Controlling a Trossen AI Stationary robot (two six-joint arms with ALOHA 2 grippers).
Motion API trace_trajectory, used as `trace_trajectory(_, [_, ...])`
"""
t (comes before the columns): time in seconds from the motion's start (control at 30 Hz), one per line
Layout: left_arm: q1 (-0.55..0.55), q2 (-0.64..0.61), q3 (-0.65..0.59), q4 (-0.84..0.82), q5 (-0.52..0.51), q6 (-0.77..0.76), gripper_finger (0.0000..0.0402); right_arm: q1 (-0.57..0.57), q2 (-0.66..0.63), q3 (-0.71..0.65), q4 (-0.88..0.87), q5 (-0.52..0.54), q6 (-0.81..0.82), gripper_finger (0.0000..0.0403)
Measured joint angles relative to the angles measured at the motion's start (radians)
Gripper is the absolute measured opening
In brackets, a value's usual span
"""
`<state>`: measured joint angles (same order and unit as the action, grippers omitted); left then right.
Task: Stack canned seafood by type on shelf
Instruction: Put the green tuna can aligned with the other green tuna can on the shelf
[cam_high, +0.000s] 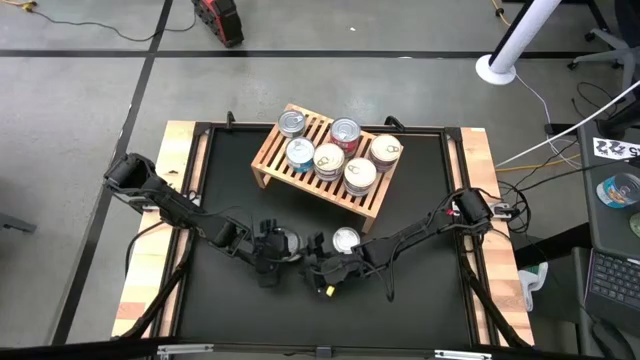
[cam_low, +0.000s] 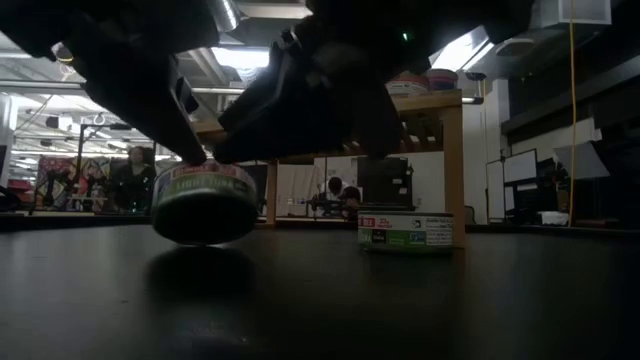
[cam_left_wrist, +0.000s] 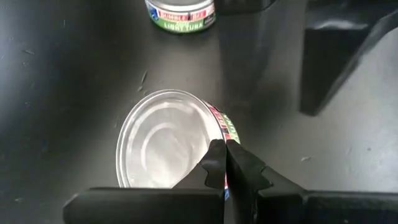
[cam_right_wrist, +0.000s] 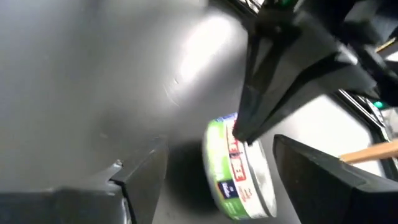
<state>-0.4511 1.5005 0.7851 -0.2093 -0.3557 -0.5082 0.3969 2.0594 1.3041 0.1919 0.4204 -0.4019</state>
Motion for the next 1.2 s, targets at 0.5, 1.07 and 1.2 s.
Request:
trace_trajectory(0.5, [0.000,-0.002,0.001,0.147,0.017,-0.017,0.0001,0.000,0.000,0.000,-0.075,0.035,0.000,0.0289])
trace_trajectory(1.07, [0.000,-0.003,0.002,0.229,0.056,-0.012,0.0002,0.000,0.000,0.000,-0.091,0.083,0.003,0.0203])
trace_trajectory(1.2, [0.000,-0.003,0.002,0.229,0.059,0.036,0.0011,0.000,0.000,0.000,-0.091,0.045,0.031,0.0140])
